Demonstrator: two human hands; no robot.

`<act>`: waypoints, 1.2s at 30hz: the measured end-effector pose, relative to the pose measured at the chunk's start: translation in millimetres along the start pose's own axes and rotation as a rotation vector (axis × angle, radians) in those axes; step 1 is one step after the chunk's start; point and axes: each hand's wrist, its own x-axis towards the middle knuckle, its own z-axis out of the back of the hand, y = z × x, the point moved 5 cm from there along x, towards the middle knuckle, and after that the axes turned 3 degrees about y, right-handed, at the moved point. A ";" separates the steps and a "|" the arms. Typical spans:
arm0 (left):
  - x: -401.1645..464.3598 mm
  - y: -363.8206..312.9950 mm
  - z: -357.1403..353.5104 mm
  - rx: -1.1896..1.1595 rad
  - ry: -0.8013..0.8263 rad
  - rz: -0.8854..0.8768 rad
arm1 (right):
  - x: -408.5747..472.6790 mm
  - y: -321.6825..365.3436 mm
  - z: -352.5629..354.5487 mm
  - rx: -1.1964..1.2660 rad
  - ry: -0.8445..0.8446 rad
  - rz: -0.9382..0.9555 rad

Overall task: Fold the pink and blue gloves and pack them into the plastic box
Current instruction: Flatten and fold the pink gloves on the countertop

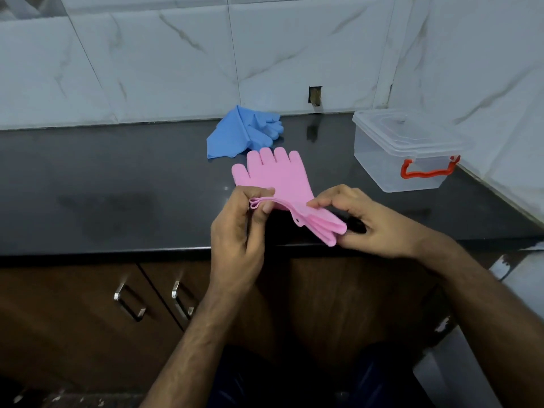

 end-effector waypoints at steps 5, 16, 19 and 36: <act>-5.0 -24.2 -11.9 -0.048 0.013 -0.194 | 2.3 2.6 -10.2 -0.365 -0.063 0.025; -28.9 -57.8 -37.4 0.393 0.047 -0.681 | -13.2 13.0 6.8 -0.016 -0.237 0.137; -39.6 -43.9 -37.9 0.316 0.110 -0.610 | -13.3 13.1 8.8 0.032 -0.267 0.131; -20.0 -12.2 -6.3 0.412 0.233 -0.273 | -11.1 -11.0 17.3 0.499 -0.372 -0.065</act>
